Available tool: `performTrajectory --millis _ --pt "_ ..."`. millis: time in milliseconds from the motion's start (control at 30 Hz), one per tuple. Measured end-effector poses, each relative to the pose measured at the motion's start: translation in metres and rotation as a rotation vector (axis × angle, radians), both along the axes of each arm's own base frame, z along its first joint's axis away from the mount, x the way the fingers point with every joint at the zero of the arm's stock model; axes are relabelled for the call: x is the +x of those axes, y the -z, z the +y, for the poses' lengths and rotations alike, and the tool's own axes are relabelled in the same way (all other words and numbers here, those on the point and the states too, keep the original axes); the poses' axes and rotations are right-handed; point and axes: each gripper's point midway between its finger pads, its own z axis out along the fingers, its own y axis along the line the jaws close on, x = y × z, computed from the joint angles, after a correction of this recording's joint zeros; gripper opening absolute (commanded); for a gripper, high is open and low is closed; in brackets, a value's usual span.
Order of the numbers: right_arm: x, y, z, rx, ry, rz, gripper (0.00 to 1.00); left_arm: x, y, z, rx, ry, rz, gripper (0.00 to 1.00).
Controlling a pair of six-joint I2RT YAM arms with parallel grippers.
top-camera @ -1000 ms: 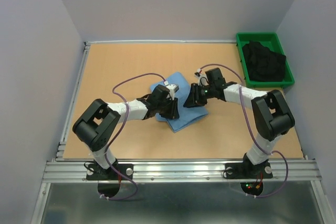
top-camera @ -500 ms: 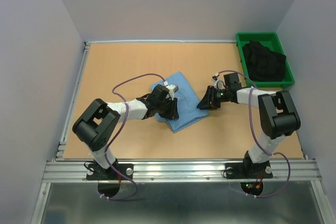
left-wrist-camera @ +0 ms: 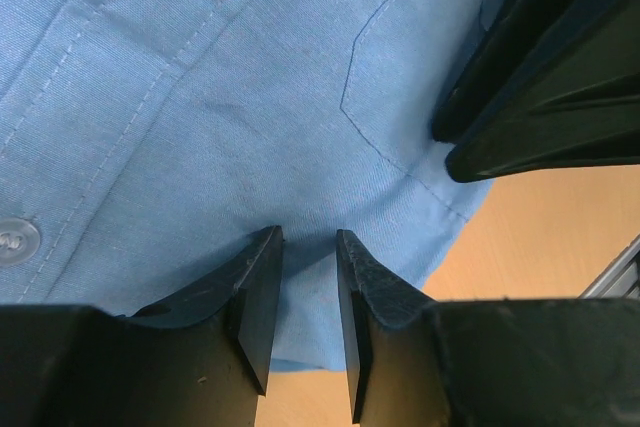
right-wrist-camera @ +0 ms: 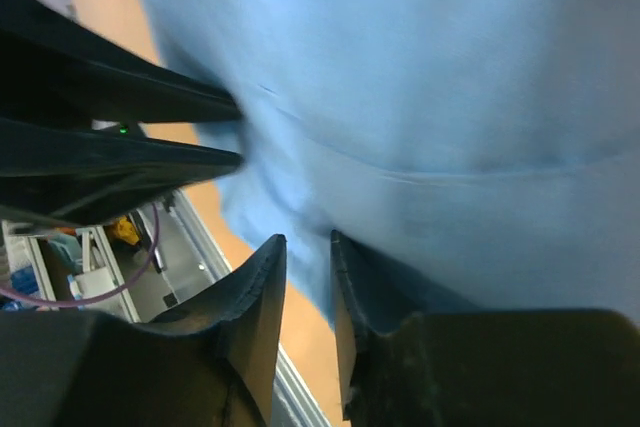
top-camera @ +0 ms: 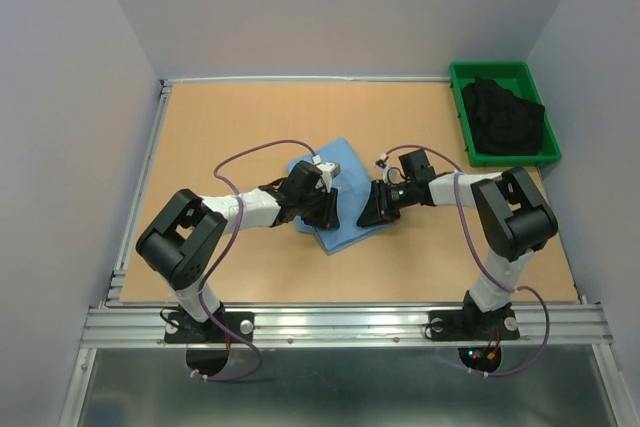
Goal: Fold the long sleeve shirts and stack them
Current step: Fold the shirt
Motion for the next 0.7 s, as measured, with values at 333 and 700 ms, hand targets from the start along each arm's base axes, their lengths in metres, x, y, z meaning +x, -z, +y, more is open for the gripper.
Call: performTrajectory --millis 333,700 --pt "-0.003 0.008 -0.021 -0.035 0.056 0.018 0.30 -0.001 -0.004 0.012 0.021 -0.010 0.018 0.42" --pt "0.099 -0.113 0.024 0.114 0.081 -0.319 0.34 0.062 -0.058 0.053 -0.110 -0.225 -0.095 0.42"
